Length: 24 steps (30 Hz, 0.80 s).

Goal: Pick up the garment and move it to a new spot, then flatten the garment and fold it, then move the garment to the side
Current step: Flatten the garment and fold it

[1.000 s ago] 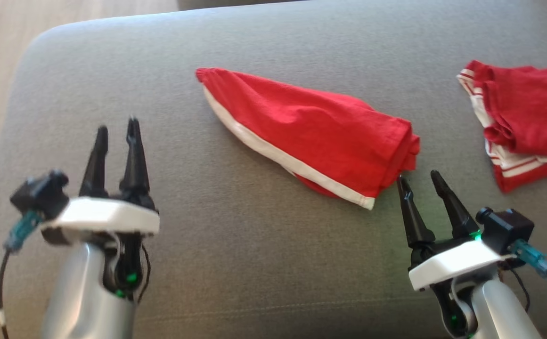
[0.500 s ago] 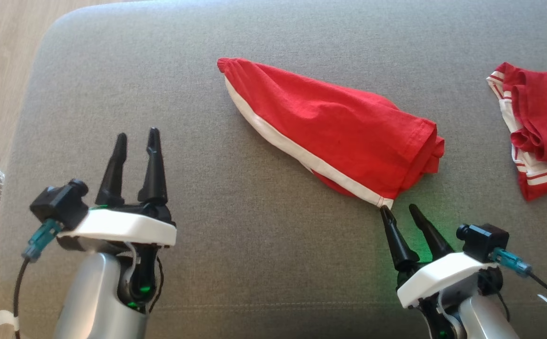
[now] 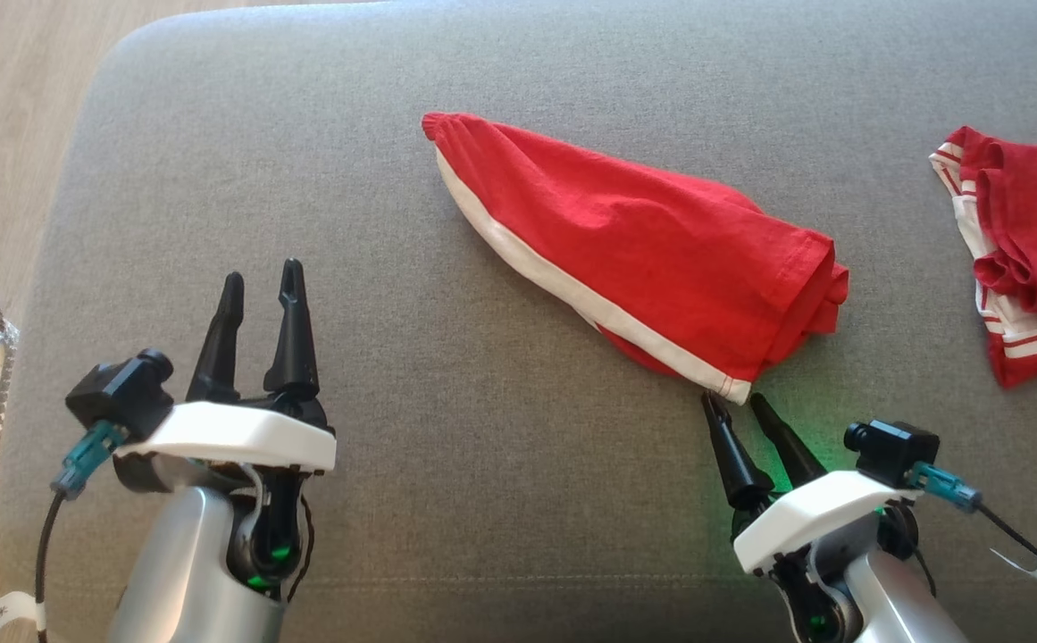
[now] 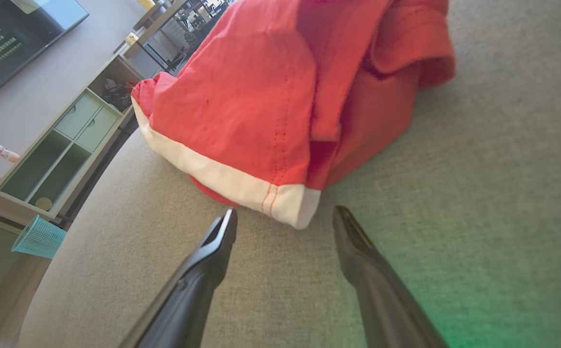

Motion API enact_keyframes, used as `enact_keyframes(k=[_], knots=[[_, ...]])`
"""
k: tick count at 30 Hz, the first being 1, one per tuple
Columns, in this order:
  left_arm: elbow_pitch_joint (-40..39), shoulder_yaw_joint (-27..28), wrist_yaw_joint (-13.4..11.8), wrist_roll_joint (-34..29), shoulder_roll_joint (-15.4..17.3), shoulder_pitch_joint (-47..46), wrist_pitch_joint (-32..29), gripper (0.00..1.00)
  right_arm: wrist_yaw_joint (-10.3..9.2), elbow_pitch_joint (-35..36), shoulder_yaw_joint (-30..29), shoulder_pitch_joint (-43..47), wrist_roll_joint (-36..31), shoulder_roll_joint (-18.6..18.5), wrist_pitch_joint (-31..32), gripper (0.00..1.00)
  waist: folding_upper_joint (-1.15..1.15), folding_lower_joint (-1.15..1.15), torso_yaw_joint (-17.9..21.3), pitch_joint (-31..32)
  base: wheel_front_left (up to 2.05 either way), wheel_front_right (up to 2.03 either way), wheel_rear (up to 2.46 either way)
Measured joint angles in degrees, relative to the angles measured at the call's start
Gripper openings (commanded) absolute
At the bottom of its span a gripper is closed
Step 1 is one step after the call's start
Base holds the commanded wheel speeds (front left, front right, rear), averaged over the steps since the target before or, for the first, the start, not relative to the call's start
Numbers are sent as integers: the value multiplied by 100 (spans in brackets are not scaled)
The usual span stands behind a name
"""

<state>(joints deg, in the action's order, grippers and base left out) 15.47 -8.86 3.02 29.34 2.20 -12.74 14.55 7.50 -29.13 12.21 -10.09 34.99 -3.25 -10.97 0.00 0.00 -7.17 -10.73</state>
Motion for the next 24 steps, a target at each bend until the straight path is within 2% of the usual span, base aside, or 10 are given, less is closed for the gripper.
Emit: enact_keyframes(k=[20,21,22,23,24], knots=[[65,-159,-8,-1,0,59,0,100,0,-198,253,-372,240,-32,-167,100,0,0,45,-132,0,0,0],[66,-159,-8,-1,0,58,0,100,0,-209,271,-403,240,-36,-166,78,0,0,42,-137,0,0,0],[70,-158,-8,-1,0,56,0,100,0,-231,292,-436,241,-38,-164,36,0,0,38,-141,0,0,0],[70,-158,-8,-1,0,56,0,100,0,-231,292,-436,241,-38,-164,0,0,0,38,-141,0,0,0],[80,-157,-7,-1,0,50,0,100,0,-253,316,-467,254,-38,-163,0,0,0,35,-141,0,0,0]])
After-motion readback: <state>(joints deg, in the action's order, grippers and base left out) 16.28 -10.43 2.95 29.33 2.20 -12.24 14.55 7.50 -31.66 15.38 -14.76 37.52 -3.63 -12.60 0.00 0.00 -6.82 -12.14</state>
